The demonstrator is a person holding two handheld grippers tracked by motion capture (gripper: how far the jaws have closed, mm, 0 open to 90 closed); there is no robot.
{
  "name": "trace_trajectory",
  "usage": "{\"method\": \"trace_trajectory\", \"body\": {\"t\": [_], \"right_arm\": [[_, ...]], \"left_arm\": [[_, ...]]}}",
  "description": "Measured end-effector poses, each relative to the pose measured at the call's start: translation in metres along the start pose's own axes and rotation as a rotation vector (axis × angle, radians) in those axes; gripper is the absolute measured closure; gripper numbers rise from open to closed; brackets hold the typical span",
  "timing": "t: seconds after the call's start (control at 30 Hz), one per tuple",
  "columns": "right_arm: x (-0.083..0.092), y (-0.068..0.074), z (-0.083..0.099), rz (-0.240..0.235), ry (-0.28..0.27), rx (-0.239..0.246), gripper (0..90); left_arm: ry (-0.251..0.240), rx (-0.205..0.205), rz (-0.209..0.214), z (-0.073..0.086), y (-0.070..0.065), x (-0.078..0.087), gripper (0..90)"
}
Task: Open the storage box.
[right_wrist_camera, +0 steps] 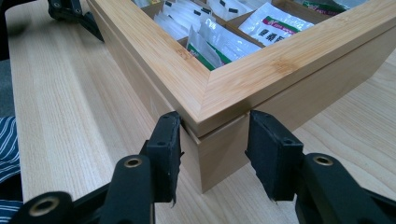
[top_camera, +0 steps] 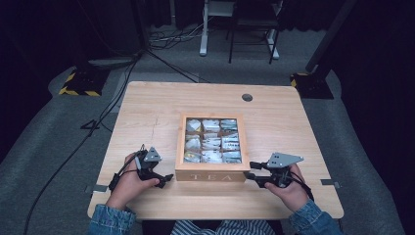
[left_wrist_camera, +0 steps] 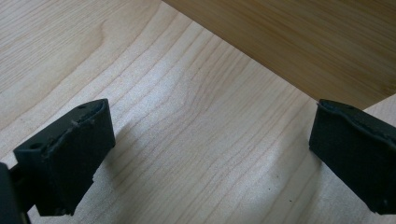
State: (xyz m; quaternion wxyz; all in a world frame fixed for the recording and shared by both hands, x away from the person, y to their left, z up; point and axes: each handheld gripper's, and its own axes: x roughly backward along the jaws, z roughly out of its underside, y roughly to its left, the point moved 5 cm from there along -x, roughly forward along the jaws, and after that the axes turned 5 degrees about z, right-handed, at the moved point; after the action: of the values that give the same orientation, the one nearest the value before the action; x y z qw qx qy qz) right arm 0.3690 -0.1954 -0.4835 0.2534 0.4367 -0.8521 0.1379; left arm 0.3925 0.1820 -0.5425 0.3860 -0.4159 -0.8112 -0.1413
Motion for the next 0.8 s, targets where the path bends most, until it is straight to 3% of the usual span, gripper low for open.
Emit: {"method": "trace_trajectory", "body": {"t": [0.37,0.8], "right_arm": [[0.003,-0.001,-0.008,0.05,-0.007,0.069,47.2],[0.01,-0.002,-0.024,0.037,-0.045,0.056,46.0]], "left_arm": [[-0.002,0.001,0.0,0.0,0.0,0.0,1.0],[-0.029,0.019,-0.014,0.0,0.004,0.004,12.6]]}}
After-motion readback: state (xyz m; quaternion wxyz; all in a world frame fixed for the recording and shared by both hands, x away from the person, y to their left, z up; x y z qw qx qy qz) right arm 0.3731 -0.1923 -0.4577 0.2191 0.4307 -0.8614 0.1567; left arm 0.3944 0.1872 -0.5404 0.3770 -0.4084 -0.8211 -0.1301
